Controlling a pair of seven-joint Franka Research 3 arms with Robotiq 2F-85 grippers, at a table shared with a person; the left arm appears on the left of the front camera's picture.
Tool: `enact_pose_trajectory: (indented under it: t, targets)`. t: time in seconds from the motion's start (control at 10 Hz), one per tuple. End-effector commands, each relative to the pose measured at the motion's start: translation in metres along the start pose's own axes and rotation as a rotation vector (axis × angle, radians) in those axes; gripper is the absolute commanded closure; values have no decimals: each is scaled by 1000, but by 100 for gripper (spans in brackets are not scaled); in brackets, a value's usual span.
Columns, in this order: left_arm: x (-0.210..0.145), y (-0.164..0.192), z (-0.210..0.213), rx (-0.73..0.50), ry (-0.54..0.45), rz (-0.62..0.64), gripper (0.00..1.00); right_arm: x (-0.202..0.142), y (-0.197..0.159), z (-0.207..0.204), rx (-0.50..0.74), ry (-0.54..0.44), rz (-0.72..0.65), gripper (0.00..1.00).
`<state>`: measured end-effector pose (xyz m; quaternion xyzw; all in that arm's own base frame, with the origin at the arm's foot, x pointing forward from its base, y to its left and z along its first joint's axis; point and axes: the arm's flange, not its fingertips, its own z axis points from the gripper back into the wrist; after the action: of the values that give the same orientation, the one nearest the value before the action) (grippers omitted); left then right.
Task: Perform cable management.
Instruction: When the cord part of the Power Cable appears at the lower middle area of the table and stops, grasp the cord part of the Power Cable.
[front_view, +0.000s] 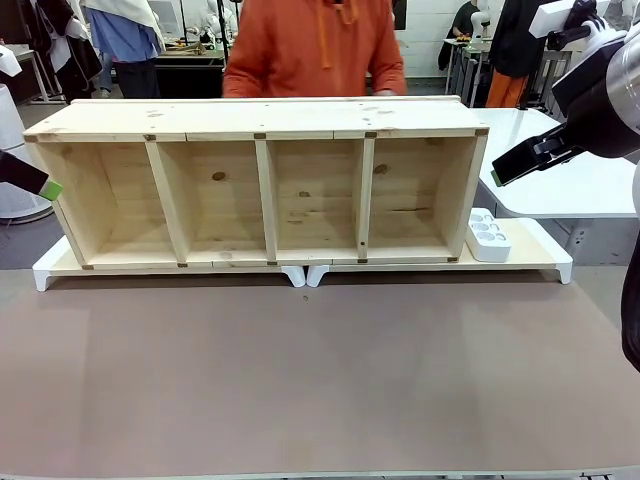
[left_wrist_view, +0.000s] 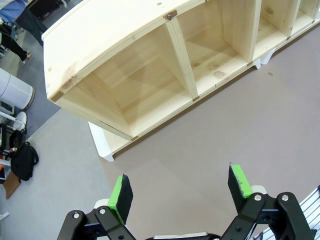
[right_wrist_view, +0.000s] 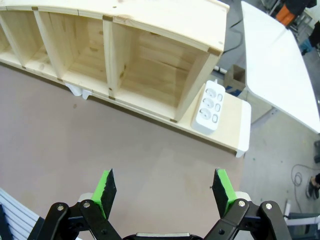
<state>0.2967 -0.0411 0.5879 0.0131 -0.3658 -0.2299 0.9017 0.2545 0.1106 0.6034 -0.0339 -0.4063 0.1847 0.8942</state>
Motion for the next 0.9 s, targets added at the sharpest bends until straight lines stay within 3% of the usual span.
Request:
enact_pose_trajectory:
  t: [0.0,0.8]
  targets:
    - [0,0,-1,0,0,0,0,0,-1,-1,0,3,1,0]
    - [0,0,-1,0,0,0,0,0,-1,-1,0,3,1,0]
